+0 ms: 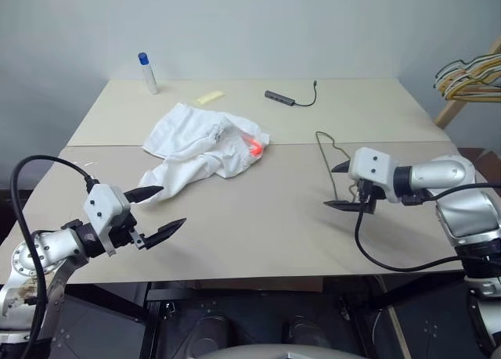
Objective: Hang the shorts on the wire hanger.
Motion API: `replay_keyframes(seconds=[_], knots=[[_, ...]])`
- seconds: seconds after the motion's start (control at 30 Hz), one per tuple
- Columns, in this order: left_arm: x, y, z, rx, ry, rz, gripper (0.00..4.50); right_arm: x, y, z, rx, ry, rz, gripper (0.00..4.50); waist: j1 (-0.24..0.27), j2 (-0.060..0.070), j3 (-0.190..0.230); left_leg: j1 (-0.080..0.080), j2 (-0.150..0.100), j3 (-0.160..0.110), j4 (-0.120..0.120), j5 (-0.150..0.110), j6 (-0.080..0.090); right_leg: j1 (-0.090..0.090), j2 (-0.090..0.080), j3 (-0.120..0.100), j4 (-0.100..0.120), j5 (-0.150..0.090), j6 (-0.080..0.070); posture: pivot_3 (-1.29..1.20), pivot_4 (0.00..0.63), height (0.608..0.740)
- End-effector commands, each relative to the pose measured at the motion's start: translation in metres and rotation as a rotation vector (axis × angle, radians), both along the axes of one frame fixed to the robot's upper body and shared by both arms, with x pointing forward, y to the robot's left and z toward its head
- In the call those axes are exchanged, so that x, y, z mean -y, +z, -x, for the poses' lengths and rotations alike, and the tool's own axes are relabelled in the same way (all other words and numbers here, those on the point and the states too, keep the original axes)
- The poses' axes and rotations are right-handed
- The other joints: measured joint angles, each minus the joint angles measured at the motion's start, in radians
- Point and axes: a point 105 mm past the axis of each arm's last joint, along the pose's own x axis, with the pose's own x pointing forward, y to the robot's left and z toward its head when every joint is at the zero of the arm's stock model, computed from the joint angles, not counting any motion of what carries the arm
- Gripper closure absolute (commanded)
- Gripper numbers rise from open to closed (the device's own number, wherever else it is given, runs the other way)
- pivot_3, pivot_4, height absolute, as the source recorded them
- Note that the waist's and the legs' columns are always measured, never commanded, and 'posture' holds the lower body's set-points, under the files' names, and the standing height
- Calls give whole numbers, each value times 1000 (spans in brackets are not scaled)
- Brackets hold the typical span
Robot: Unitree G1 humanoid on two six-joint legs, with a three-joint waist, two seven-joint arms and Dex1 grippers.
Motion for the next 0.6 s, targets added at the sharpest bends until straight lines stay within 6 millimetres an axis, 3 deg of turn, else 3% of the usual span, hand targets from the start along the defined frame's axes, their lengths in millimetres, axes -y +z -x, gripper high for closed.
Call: replay_keyframes(seconds=[0.03, 0.6], knots=[[0, 9, -3, 24, 1, 26, 0, -4, 11, -2, 50, 22, -5, 42, 0, 0, 0, 0, 0, 0, 0, 0, 0, 0, 0, 0, 0, 0, 0, 213, 0, 740], [-3, -3, -19, 27, 80, -45, 0, -7, 12, -4, 64, 7, -13, 42, -6, 0, 0, 0, 0, 0, 0, 0, 0, 0, 0, 0, 0, 0, 0, 158, 0, 740]])
